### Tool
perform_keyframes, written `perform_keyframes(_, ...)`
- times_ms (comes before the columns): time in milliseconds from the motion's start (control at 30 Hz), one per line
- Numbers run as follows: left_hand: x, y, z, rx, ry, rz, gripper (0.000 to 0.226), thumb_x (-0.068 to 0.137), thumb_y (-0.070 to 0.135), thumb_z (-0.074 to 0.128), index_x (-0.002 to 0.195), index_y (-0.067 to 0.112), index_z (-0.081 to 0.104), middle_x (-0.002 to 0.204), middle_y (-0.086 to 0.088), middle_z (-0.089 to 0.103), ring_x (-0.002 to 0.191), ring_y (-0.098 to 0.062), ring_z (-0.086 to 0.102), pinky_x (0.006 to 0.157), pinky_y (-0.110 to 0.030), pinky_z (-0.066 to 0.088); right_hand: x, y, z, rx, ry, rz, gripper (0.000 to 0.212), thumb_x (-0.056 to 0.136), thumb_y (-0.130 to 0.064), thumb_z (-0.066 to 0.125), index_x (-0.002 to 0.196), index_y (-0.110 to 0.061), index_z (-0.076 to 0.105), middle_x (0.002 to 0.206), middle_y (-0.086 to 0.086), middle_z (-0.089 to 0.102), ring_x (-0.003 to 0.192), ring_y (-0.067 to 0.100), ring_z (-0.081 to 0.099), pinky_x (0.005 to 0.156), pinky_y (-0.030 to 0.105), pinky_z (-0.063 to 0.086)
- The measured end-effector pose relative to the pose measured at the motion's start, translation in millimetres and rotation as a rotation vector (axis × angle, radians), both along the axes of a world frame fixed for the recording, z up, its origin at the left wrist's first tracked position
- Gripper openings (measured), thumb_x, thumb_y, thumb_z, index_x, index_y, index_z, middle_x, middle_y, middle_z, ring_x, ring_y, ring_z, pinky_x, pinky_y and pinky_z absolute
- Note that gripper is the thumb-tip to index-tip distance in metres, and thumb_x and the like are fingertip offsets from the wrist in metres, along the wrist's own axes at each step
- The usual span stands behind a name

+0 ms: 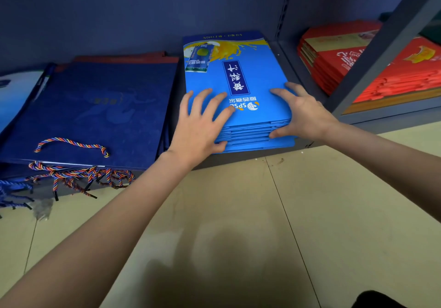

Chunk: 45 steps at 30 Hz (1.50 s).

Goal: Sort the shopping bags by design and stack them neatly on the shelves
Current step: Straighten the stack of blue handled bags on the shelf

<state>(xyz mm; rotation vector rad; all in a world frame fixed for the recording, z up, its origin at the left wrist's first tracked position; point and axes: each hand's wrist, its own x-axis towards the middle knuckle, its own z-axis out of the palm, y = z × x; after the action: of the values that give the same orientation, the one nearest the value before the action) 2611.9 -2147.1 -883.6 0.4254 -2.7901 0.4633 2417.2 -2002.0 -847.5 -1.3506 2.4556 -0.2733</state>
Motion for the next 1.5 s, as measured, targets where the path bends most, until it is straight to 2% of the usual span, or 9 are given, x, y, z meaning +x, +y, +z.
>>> perform_keyframes(233,-3.6,4.7,-11.4,-0.033,-0.001,0.009,0.091,0.048,0.046,0.084,0.125,0.025,0.042,0.127,-0.007,0.057,0.112,-0.032,0.055,0.095,-0.049,0.042,5.0,-0.9,-11.8,0.005,-0.022,-0.026,0.103,0.064,-0.038,0.084,0.147,-0.03,0.023,0.156,0.003,0.009,0.132,0.036,0.035,0.106,0.048,0.034)
perform_keyframes(367,2.3,-4.0,-14.5,0.125,0.039,0.046,0.089,0.052,0.048,0.085,0.129,0.024,0.046,0.132,-0.009,0.053,0.114,-0.035,0.05,0.093,-0.049,0.042,4.3,1.0,-14.5,0.031,0.009,-0.003,0.101,0.067,-0.041,0.081,0.147,-0.03,0.02,0.155,0.004,0.007,0.125,0.038,0.043,0.1,0.046,0.04)
perform_keyframes(533,5.5,10.0,-12.9,0.649,0.004,0.367,0.101,0.069,0.042,0.079,0.149,0.03,0.019,0.156,-0.011,0.002,0.14,-0.036,0.009,0.111,-0.049,0.022,12.4,4.5,-25.4,0.025,0.019,-0.031,0.1,0.072,-0.037,0.079,0.147,-0.034,0.013,0.155,0.005,-0.008,0.119,0.039,0.045,0.097,0.044,0.044)
perform_keyframes(667,5.8,14.1,-2.5,0.911,-0.087,0.464,0.112,0.074,0.026,0.079,0.149,0.038,-0.003,0.155,-0.012,-0.019,0.128,-0.041,0.038,0.102,-0.044,0.037,16.4,3.1,-32.2,0.04,-0.114,-0.147,0.104,0.072,-0.025,0.081,0.145,-0.044,0.009,0.153,0.013,-0.008,0.125,0.043,0.038,0.103,0.046,0.039)
perform_keyframes(767,5.6,10.3,5.9,0.906,-0.188,0.49,0.113,0.077,0.022,0.077,0.148,0.039,-0.009,0.152,-0.019,0.006,0.108,-0.037,0.052,0.094,-0.041,0.043,15.3,1.0,-27.6,0.067,-0.162,-0.171,0.108,0.071,-0.022,0.081,0.145,-0.044,0.006,0.137,0.016,0.022,0.117,0.041,0.042,0.098,0.047,0.042)
perform_keyframes(833,5.9,9.5,6.4,0.899,-0.213,0.479,0.113,0.078,0.021,0.076,0.148,0.038,-0.012,0.131,-0.018,0.03,0.093,-0.028,0.048,0.089,-0.039,0.043,16.2,1.6,-22.0,0.105,-0.183,-0.153,0.114,0.069,-0.021,0.083,0.146,-0.044,0.002,0.13,0.015,0.025,0.112,0.038,0.044,0.097,0.046,0.043)
perform_keyframes(1067,15.4,7.4,1.7,0.781,-0.196,0.458,0.105,0.083,0.024,0.072,0.149,0.035,-0.009,0.117,-0.016,0.04,0.099,-0.03,0.05,0.088,-0.038,0.043,28.5,11.1,-26.2,0.145,-0.016,-0.097,0.11,0.08,-0.007,0.071,0.147,-0.041,-0.008,0.119,0.016,0.034,0.08,0.03,0.05,0.081,0.041,0.047)
perform_keyframes(1333,12.5,7.1,0.2,0.796,-0.188,0.434,0.111,0.078,0.026,0.075,0.149,0.035,-0.009,0.123,-0.016,0.034,0.111,-0.031,0.044,0.092,-0.04,0.042,31.1,7.4,-32.0,0.15,-0.067,-0.154,0.115,0.075,-0.01,0.076,0.146,-0.044,-0.008,0.126,0.017,0.027,0.078,0.032,0.054,0.083,0.044,0.05)
perform_keyframes(1500,3.3,20.6,-4.4,0.607,-0.155,0.498,0.114,0.071,0.05,0.075,0.15,0.03,-0.006,0.151,-0.02,0.003,0.127,-0.034,0.027,0.083,-0.037,0.047,28.8,7.2,-31.1,0.137,-0.106,-0.169,0.118,0.073,-0.012,0.079,0.146,-0.045,-0.008,0.128,0.016,0.027,0.08,0.029,0.051,0.083,0.042,0.048)
